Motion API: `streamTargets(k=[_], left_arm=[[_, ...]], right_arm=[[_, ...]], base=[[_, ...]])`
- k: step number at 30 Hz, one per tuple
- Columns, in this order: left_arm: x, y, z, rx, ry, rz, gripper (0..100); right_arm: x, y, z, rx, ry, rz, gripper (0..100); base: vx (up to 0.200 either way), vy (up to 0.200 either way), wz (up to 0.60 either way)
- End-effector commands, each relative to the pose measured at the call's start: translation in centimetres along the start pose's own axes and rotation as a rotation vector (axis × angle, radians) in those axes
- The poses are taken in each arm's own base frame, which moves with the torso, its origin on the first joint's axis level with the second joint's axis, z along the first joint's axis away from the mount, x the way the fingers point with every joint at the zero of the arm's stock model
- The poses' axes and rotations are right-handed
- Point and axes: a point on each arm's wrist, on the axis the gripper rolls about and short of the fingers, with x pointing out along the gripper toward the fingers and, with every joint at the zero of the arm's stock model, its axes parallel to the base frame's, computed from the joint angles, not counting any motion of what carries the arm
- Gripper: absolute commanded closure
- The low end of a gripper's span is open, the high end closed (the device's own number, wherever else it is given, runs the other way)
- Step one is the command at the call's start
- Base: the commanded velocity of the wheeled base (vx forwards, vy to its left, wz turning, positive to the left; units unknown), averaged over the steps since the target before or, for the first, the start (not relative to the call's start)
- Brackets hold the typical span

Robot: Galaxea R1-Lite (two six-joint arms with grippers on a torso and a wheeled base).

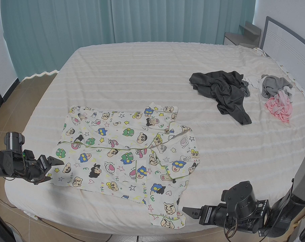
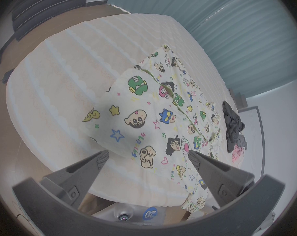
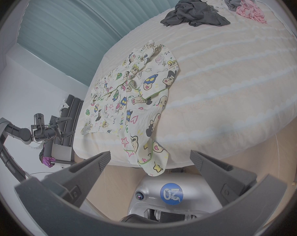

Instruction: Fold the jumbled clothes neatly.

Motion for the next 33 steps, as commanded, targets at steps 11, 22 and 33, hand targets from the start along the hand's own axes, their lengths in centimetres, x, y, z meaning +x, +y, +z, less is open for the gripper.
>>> streamTargets(k=[11,22,33], left_arm=[[-1.8,0.8,-0.3,0.002,-0.032,-0.001,0],[-1.4,1.2,-0.9,0.026,-0.002,0.014,0],[3.1,1.4,-4.2,0.147,0.157,0.191,0]], right_arm=[[-0.4,-0.4,-0.3,0.01,0.008,-0.008,0],[-1.1,-0.4,0.0,0.043,-0.031,0.034,0],[-1.5,-1.1,0.6,0.076,-0.088,0.058,0]], base=[[0.0,0.164,0.0],[0.0,0.2,0.0],[0.0,0.018,0.0]])
